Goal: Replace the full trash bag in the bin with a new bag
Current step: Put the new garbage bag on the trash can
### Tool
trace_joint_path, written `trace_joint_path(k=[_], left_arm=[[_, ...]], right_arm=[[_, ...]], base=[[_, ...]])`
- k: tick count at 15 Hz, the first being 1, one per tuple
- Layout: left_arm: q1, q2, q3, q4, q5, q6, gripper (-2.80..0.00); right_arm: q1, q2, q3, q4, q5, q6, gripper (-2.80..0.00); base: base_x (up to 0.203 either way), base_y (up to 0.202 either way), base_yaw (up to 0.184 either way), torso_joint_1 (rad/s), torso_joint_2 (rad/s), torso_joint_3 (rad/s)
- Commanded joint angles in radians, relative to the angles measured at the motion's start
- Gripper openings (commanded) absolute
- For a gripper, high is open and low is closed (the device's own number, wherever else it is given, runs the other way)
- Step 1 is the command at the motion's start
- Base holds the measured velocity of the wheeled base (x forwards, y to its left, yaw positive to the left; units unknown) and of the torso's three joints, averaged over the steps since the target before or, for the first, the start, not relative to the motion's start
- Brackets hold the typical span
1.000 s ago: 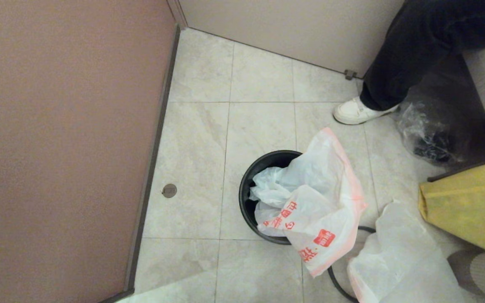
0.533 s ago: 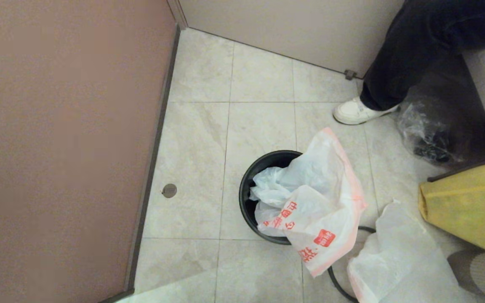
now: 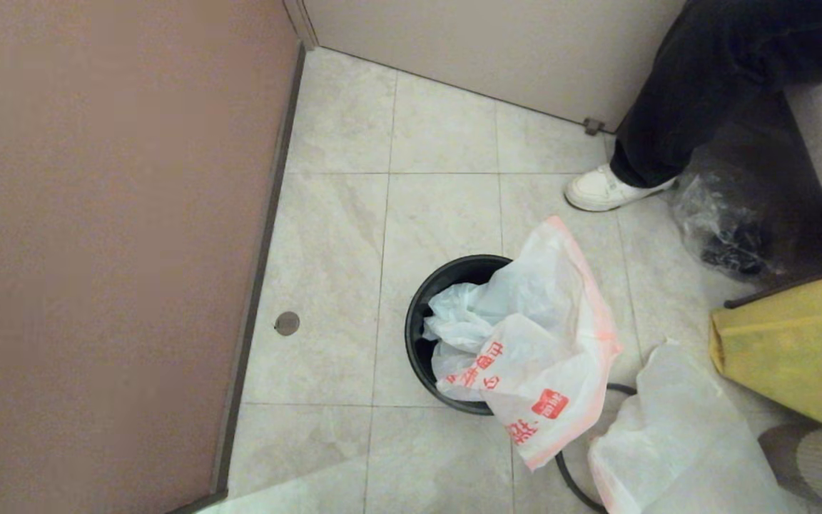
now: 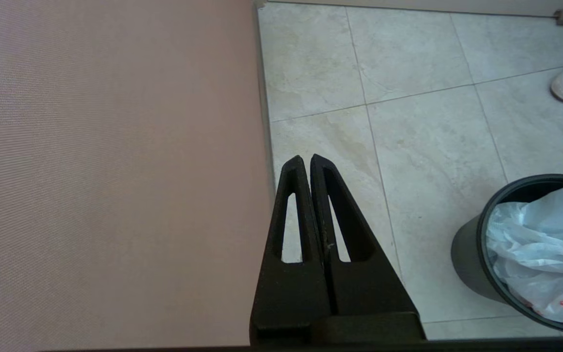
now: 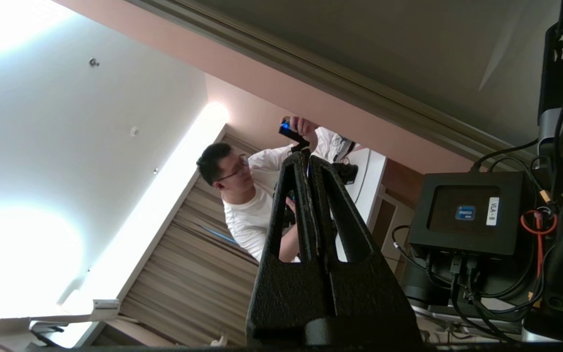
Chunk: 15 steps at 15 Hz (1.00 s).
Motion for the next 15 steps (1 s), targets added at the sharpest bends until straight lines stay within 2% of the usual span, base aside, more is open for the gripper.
trace_joint_path(k=[1, 7, 11, 15], left_arm=[[-0.028, 0.0, -0.003, 0.012, -0.008, -0.004, -2.8], [-0.108, -0.01, -0.045, 0.076, -0.012, -0.003, -2.8], [-0.116, -0.003, -0.157, 0.201, -0.019, -0.003, -2.8], [-0.117, 0.03, -0.237, 0.227, -0.025, -0.003, -2.8]], right_arm=[[0.004, 0.001, 0.002, 0.004, 0.047, -0.002, -2.8], [0.012, 0.001, 0.01, 0.004, 0.047, -0.002, -2.8], [0.014, -0.021, 0.028, 0.003, 0.047, -0.002, -2.8], [0.015, -0.016, 0.028, -0.031, 0.047, -0.002, -2.8]], base=[[0.0, 0.0, 0.0, 0.0, 0.0, 0.0], [0.0, 0.0, 0.0, 0.0, 0.0, 0.0], [0.0, 0.0, 0.0, 0.0, 0.0, 0.0], [0.0, 0.0, 0.0, 0.0, 0.0, 0.0]])
